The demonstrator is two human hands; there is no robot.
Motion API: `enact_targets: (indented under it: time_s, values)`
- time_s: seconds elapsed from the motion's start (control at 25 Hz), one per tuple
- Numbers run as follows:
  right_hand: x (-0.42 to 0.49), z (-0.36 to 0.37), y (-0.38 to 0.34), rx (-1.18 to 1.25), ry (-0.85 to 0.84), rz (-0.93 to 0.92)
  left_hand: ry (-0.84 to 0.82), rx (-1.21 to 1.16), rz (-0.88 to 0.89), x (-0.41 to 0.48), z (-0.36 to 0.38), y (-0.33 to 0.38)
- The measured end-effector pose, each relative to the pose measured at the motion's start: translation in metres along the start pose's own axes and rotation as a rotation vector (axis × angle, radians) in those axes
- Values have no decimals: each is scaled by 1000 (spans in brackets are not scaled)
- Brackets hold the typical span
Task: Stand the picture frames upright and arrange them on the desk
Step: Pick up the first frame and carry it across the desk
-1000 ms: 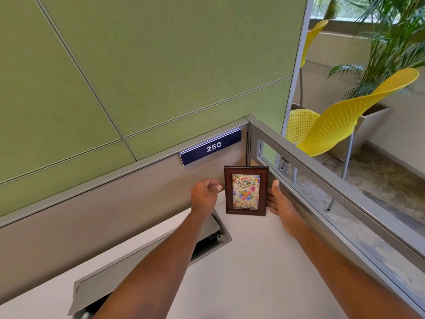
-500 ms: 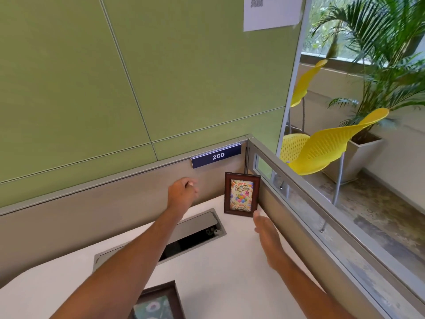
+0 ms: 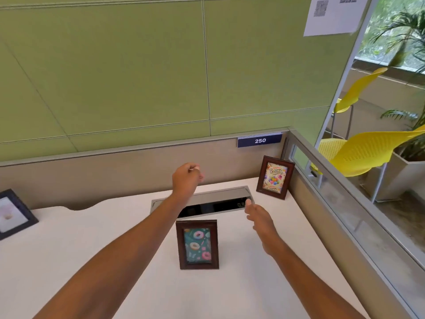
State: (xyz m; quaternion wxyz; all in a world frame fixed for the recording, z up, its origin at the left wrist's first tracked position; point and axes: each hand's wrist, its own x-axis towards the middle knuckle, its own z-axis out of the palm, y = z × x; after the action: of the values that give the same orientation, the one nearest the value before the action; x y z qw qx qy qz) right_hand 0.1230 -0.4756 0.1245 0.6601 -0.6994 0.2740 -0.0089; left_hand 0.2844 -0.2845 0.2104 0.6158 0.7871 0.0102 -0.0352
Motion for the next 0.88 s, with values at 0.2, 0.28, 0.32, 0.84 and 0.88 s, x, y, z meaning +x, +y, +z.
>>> enact_targets:
  time_s: [0.2, 0.28, 0.32, 0.84, 0.88]
  values:
    - [-26, 50, 15, -86, -104, 34, 207, 77, -142, -49, -68, -47]
    - [-32, 66, 21, -110, -133, 84, 193, 97, -267, -58, -85, -75]
    - [-35, 72, 24, -104, -149, 105, 145, 105, -333, -61, -90, -89]
    - [-35, 109, 37, -32, -130, 157, -384, -43, -553, -95, -87, -138]
    - [-32, 110, 39, -27, -125, 160, -380, -47, -552, -94, -87, -141]
